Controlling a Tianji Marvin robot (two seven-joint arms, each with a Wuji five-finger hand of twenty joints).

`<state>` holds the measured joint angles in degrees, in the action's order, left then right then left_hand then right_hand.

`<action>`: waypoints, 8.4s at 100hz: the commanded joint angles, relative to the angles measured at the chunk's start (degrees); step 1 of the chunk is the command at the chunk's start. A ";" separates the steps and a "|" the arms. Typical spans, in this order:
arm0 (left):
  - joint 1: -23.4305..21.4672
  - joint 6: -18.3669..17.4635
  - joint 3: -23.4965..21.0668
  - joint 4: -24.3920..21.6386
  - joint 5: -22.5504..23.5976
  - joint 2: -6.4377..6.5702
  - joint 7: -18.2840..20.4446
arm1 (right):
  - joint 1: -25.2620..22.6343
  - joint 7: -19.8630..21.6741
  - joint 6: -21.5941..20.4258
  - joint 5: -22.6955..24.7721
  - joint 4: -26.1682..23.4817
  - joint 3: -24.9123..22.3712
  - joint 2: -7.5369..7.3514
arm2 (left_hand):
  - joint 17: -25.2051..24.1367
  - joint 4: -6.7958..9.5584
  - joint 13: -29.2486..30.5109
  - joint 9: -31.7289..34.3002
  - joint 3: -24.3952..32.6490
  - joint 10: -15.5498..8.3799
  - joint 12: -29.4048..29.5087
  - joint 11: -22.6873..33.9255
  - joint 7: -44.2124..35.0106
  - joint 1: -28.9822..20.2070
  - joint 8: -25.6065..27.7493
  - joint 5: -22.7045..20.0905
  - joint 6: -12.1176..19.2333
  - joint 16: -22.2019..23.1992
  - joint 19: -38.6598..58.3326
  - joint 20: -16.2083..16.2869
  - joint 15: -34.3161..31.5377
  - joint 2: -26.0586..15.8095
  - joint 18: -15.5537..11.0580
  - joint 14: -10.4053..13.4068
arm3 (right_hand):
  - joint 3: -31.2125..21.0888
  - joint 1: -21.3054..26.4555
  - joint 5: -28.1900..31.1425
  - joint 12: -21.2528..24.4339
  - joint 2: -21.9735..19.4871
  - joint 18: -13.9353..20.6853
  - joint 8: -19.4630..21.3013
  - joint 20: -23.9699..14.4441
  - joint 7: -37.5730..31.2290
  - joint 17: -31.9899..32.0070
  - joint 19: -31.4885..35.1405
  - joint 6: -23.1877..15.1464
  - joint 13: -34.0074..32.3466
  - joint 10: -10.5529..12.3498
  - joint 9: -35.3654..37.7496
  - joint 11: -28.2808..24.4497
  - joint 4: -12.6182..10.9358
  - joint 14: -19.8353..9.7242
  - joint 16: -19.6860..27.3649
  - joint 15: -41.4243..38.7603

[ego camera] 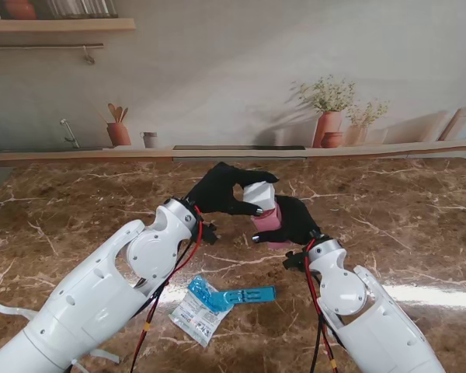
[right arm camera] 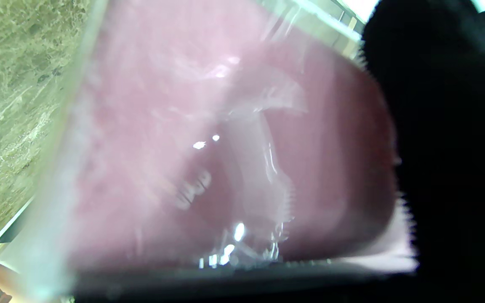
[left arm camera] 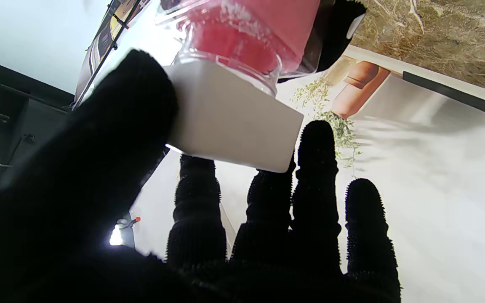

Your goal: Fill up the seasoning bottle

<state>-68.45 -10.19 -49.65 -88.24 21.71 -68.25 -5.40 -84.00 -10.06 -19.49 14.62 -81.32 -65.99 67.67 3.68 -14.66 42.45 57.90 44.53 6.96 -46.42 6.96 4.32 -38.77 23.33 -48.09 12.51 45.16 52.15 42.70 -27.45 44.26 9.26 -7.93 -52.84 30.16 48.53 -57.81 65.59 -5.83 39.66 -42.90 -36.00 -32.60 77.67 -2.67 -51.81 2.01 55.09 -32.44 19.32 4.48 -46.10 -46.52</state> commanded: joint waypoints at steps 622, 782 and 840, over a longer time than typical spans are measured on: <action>3.01 25.51 -0.73 -16.49 1.45 5.58 24.09 | -0.71 4.62 1.50 -5.55 -4.94 -0.20 -0.24 | 5.23 14.03 -4.43 -13.48 -44.88 -4.80 7.12 20.22 -23.28 4.21 5.57 26.64 -8.95 7.18 10.02 9.50 -5.13 -31.47 11.59 -10.14 | -20.68 18.75 10.25 -1.98 -21.91 1.66 1.75 -2.95 -10.49 -0.49 0.78 -10.87 -3.87 5.92 4.08 -5.40 -4.11 -5.00 -5.35 -11.89; 4.59 10.89 -2.69 -14.11 -6.51 7.87 33.55 | -1.45 4.99 2.17 -6.52 -5.81 -1.07 -0.28 | -9.49 10.86 -37.74 -48.50 7.41 -10.02 38.97 -2.13 -10.85 2.57 -13.36 37.03 -2.43 -17.45 -40.17 4.85 21.75 -17.64 -1.47 2.71 | -21.46 19.11 10.76 -2.10 -21.85 1.51 2.20 -3.61 -10.26 -0.53 0.90 -10.57 -4.17 5.99 4.60 -5.67 -4.01 -4.95 -5.71 -12.13; 1.95 24.38 -0.03 -17.96 4.19 5.88 24.08 | -1.20 4.85 2.42 -5.35 -5.86 -0.86 -0.37 | -8.33 13.96 -19.90 -30.03 -42.01 -7.95 13.08 10.99 -11.50 -2.26 -4.20 35.20 -8.29 3.40 -19.66 5.38 7.89 -26.41 12.92 -4.96 | -21.35 19.00 10.86 -2.08 -21.90 1.51 2.38 -3.75 -10.17 -0.54 0.84 -10.70 -4.09 5.99 4.64 -5.67 -3.93 -4.96 -5.84 -12.17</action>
<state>-66.73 14.48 -50.15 -106.44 25.46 -62.16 18.25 -85.22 -5.76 -17.28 9.70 -86.69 -66.85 67.16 -3.52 -2.95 20.89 25.27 1.09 1.30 -32.01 16.14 13.37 -37.37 19.08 -12.28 4.31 47.56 30.46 49.38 -18.63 16.82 20.78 -14.53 -51.88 31.22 50.65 -57.81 68.35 -5.81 38.49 -44.98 -36.00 -32.63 77.67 -1.95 -51.81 1.45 56.20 -32.45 18.68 4.57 -47.66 -48.29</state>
